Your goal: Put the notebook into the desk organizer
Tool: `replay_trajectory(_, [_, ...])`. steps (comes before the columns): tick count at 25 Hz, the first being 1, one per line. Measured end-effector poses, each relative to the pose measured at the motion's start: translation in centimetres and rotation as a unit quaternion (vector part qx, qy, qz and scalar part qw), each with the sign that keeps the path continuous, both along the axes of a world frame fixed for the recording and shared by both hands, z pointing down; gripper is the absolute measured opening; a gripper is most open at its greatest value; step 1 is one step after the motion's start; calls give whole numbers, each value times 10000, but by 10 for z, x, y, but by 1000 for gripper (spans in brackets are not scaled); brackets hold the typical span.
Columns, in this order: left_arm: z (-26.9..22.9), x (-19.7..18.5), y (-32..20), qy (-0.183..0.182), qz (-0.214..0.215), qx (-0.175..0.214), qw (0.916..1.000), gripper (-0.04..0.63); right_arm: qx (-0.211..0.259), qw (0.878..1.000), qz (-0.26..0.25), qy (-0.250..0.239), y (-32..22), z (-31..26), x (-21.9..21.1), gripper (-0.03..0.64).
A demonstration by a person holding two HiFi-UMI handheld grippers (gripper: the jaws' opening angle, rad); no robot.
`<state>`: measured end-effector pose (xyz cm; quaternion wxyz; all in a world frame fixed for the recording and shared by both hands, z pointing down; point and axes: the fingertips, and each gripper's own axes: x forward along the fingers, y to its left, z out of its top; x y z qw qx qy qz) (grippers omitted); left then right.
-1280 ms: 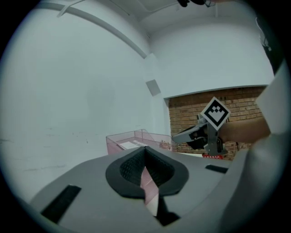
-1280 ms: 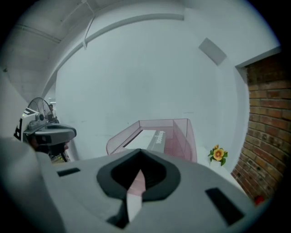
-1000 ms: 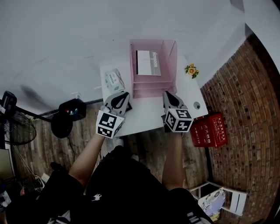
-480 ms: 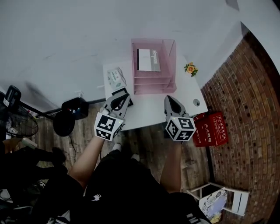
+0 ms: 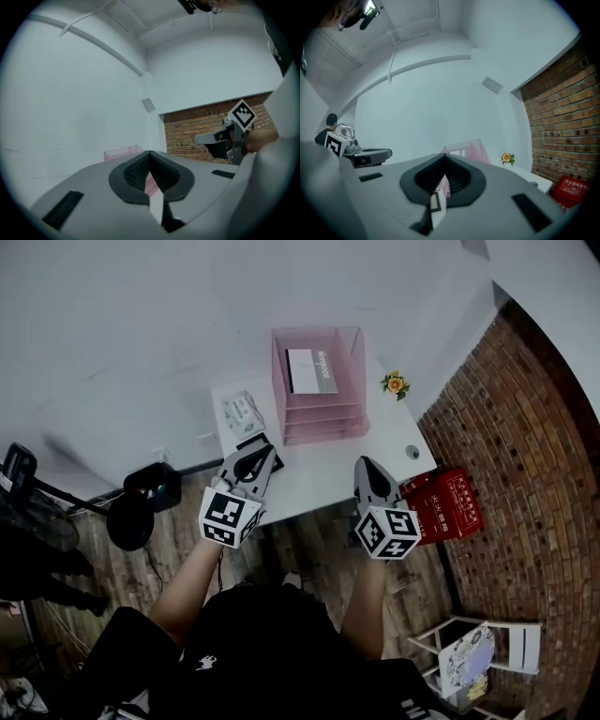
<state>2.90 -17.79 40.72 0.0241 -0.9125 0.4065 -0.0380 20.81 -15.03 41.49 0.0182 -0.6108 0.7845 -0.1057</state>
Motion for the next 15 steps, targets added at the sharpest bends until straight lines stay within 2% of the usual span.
replay_trajectory(15, [-1,-63,22,233,513,-124,9983,2,256,9944,992,274,69,-18,-63,2])
